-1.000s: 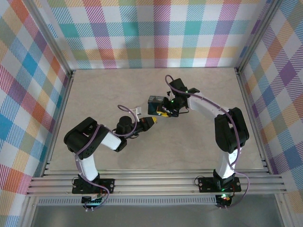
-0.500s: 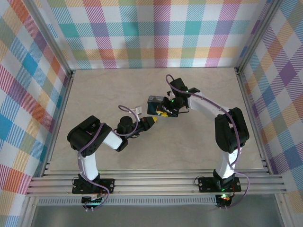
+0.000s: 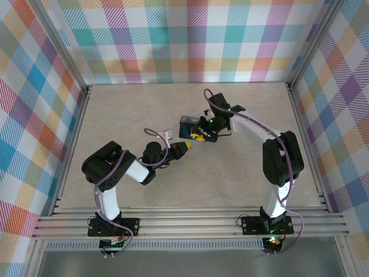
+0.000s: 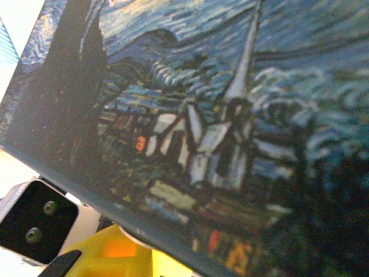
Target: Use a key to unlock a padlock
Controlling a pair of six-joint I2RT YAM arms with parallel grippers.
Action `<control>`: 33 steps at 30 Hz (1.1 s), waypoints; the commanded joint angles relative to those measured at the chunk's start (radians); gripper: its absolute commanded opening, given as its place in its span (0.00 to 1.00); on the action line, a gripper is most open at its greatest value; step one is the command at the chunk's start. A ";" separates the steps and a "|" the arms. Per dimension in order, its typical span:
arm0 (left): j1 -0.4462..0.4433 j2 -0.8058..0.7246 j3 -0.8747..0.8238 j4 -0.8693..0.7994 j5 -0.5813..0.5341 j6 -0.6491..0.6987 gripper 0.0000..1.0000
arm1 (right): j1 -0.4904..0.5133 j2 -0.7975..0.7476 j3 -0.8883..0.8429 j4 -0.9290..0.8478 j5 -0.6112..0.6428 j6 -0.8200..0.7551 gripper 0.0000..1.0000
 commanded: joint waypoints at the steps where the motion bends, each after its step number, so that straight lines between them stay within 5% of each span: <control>1: -0.008 -0.046 0.003 0.052 0.004 0.041 0.00 | -0.008 -0.034 0.050 -0.006 -0.051 0.001 0.00; 15: -0.012 -0.097 -0.005 0.052 0.013 0.181 0.00 | -0.022 -0.019 0.088 -0.059 -0.084 -0.023 0.00; 33: -0.010 -0.072 0.028 0.053 0.006 0.194 0.00 | -0.030 -0.013 0.089 -0.074 -0.132 -0.027 0.00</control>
